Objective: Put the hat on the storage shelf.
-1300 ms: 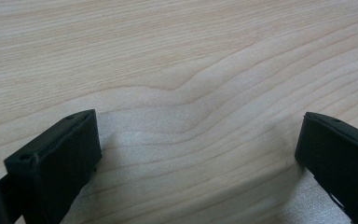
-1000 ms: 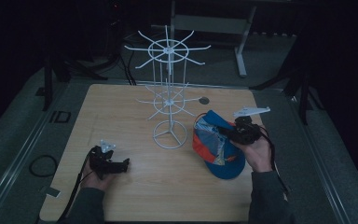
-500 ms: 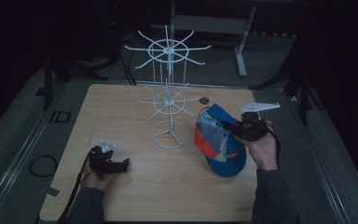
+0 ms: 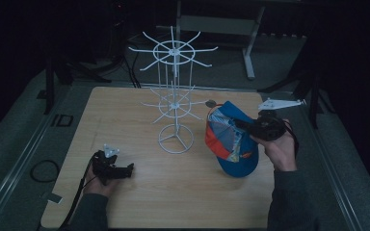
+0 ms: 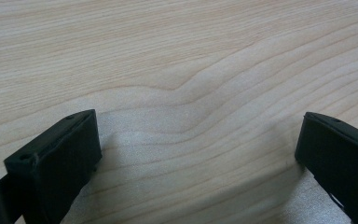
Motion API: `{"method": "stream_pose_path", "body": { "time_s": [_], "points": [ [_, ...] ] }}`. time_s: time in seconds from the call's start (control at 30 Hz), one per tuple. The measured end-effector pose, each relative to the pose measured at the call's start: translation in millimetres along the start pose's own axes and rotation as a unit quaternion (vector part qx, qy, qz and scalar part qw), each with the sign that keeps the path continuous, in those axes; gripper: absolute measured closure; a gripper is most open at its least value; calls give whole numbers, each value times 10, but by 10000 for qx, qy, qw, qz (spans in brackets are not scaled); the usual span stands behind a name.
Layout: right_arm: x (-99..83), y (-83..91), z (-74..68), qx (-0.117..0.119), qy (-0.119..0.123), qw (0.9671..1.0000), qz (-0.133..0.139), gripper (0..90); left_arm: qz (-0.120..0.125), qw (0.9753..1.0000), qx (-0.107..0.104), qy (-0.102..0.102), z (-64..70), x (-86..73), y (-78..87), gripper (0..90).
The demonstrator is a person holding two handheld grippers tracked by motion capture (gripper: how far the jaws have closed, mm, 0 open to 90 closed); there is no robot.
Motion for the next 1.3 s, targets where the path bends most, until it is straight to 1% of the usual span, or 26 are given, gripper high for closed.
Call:
{"method": "stream_pose_path", "body": {
  "time_s": [0.43, 0.5, 0.7, 0.83, 1.07, 1.17, 1.3],
  "points": [
    [191, 169, -22, 133, 122, 9996, 199, 874, -3, 10000, -1, -1, 0, 0, 0, 2],
    [222, 186, -24, 169, 177, 9994, 259, 874, -2, 10000, -1, 1, 0, 0, 0, 2],
    [296, 215, -40, 258, 233, 9989, 309, 875, -3, 10000, 0, 0, 0, 0, 0, 2],
    [362, 239, -54, 329, 276, 9982, 409, 874, -5, 10000, -1, 1, 0, 0, 1, 2],
    [407, 270, -78, 406, 279, 9974, 529, 874, -2, 10000, -1, 2, 0, 0, 0, 2],
    [444, 299, -94, 432, 293, 9965, 652, 875, 4, 10000, -1, 10, 1, 1, -1, 2],
    [485, 325, -121, 491, 315, 9958, 708, 874, 3, 10000, -1, 8, 1, 1, 0, 2]
  ]
}}
Point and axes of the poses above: each handheld gripper's, and its own axes: y roughly backward along the jaws, x roughly out of its top, z roughly to its right, the point moved 5 cm from there along -y, roughly forward along the jaws, and after that the axes turned 2 degrees about z, right-handed, at the moved point
